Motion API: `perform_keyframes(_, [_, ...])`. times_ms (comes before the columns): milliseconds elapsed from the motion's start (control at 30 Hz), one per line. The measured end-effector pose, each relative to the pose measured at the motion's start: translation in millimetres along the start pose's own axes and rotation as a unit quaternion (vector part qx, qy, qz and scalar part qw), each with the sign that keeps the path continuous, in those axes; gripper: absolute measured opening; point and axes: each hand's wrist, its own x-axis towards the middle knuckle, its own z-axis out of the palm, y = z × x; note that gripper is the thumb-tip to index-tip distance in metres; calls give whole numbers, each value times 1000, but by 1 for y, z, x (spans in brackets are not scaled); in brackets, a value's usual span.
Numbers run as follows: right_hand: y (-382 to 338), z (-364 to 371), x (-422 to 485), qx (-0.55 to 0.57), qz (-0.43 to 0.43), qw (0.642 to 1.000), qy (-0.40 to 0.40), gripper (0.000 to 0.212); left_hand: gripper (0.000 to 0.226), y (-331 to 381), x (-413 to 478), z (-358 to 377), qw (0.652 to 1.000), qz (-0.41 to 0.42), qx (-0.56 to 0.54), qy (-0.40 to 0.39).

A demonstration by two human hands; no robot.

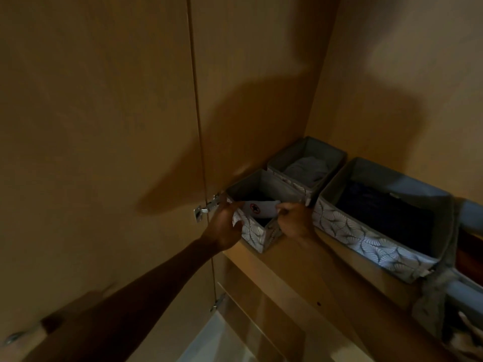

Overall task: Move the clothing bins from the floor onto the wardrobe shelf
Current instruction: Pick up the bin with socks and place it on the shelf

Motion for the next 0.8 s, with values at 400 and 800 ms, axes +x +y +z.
perform_keyframes(400, [4,8,5,60,23,998,-13,35,72,-4,7,-3,997,26,18,-77])
perform_keyframes(800, [16,12,-18,110,-9,993,-43,44,56,-12,-3,-7,997,15,-79,-20])
